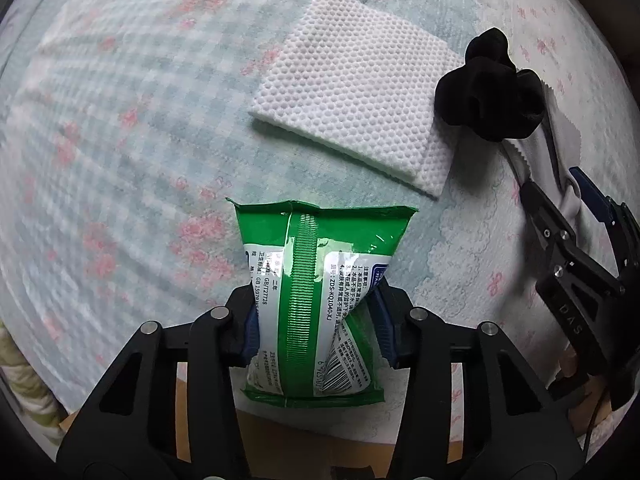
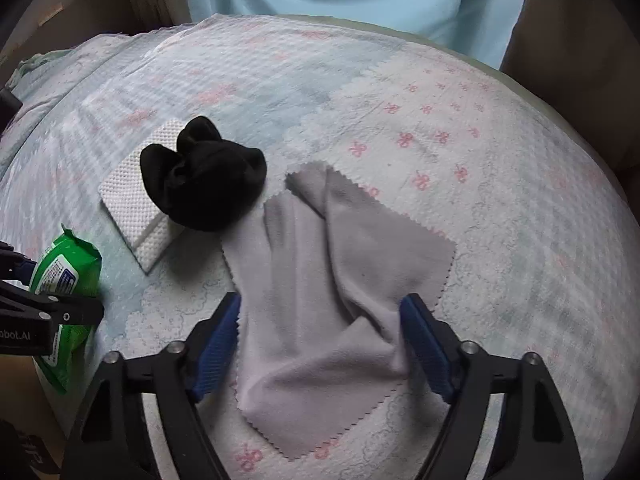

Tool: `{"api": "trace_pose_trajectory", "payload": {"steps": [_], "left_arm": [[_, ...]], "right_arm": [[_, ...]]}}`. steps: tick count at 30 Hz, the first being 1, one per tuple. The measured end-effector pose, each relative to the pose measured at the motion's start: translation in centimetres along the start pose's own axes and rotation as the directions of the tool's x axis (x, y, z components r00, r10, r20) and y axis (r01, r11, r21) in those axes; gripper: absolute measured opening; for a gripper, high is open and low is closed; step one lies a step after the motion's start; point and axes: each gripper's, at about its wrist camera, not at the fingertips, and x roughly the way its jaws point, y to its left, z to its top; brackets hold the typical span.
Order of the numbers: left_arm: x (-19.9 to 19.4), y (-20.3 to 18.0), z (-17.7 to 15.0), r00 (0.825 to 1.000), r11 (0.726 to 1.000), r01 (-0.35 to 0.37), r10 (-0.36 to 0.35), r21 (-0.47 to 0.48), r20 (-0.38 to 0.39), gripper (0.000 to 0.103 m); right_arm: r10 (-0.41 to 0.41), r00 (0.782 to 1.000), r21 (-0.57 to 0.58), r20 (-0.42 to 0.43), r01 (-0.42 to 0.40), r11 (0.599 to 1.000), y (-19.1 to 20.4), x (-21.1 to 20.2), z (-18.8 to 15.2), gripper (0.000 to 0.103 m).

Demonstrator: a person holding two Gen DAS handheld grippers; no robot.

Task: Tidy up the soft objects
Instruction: 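Grasp the green wipes pack with the left tool while the right tool grasps the grey cloth, then carry the wipes pack and grey cloth over the box with both tools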

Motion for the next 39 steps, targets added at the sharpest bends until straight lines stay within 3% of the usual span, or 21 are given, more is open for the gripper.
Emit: {"api": "trace_pose_trajectory", "payload": {"steps": [5, 7, 10, 15, 26, 32, 39], "left_arm": [[-0.1, 0.8, -0.3, 1.000, 1.000, 0.012, -0.012, 0.003, 0.011, 0.037], [-0.3, 1.2, -0.3, 1.000, 1.000, 0.017, -0.017, 0.004, 0.016, 0.036], [-0.7, 1.3, -0.4, 0.999, 1.000, 0.029, -0.029, 0.007, 0.022, 0.035], [-2.7, 2.0, -0.1, 0.998, 0.999, 0.044, -0.045, 0.015, 0.043, 0.032], [-8.9, 2.9, -0.3, 0.986, 0.995, 0.098, -0.101, 0.027, 0.129, 0.032], [-14.6, 2.4, -1.7, 0.970, 0.991, 0.124, -0.132, 0.055, 0.206, 0.032], [-22.1, 1.3, -4.6, 0.938, 0.984, 0.147, -0.171, 0.100, 0.301, 0.032]], "right_arm": [[-0.016, 1.000, 0.025, 0.010, 0.016, 1.000, -1.3, -0.6, -0.2, 0.041], [-0.022, 1.000, 0.014, 0.008, 0.022, 1.000, -1.1, -0.8, -0.1, 0.022], [-0.024, 1.000, -0.007, 0.005, 0.024, 1.000, -0.6, -1.0, 0.2, 0.013], [-0.010, 1.000, 0.023, -0.003, 0.010, 1.000, -0.7, -1.1, 0.6, 0.008], [0.010, 0.999, 0.141, 0.040, -0.015, 0.990, -1.4, -4.4, 1.4, 0.007], [-0.010, 0.996, 0.181, 0.094, -0.008, 0.983, -1.6, -8.8, 2.5, 0.007], [-0.048, 0.984, 0.229, 0.173, 0.007, 0.973, -1.3, -17.3, 3.7, 0.007]]}}
